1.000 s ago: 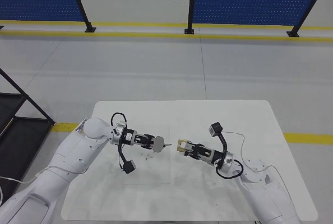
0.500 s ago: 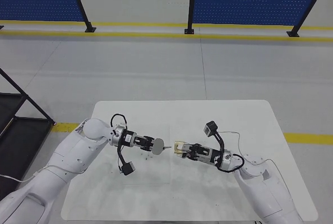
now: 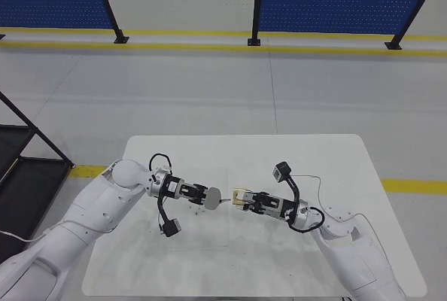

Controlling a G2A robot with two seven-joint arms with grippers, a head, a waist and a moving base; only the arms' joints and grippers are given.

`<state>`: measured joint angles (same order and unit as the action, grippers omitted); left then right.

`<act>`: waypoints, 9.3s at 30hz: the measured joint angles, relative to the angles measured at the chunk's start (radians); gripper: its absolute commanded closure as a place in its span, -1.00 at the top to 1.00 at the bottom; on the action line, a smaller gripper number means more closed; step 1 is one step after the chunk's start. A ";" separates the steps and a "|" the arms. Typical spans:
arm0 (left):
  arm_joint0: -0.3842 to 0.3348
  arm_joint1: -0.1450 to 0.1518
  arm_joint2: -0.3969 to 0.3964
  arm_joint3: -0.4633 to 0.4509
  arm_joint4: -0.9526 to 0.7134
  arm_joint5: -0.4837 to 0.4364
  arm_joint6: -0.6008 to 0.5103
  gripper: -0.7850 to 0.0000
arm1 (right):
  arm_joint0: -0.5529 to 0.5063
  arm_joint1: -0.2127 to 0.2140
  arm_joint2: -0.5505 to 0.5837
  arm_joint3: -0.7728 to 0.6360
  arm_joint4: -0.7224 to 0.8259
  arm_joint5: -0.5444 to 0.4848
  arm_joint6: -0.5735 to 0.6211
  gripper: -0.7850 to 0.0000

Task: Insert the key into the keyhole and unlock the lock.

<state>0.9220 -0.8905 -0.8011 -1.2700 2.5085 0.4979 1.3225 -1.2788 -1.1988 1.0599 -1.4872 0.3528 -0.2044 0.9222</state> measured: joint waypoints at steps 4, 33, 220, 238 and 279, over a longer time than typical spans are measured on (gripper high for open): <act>-0.007 0.004 0.014 0.001 -0.010 0.003 -0.003 -1.00 | -0.001 0.001 -0.002 -0.001 0.000 -0.005 0.002 -1.00; -0.052 0.021 0.092 0.015 -0.043 0.023 -0.023 -1.00 | 0.010 0.003 -0.023 0.004 0.006 -0.017 0.011 -1.00; -0.093 -0.006 0.291 0.147 -3.481 -1.116 -2.525 1.00 | 0.009 0.018 -0.032 -0.017 -0.047 -0.049 -0.048 -1.00; -0.034 -0.022 0.192 0.117 -3.392 -1.138 -2.503 0.22 | 0.009 0.018 -0.032 -0.017 -0.047 -0.049 -0.048 -1.00; 0.058 -0.036 0.062 0.054 -3.188 -1.221 -2.419 -0.83 | 0.009 0.018 -0.032 -0.017 -0.047 -0.049 -0.048 -1.00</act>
<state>0.9797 -0.9260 -0.7394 -1.2159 -0.6796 -0.7233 -1.0970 -1.2702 -1.1811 1.0281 -1.5042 0.3053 -0.2536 0.8741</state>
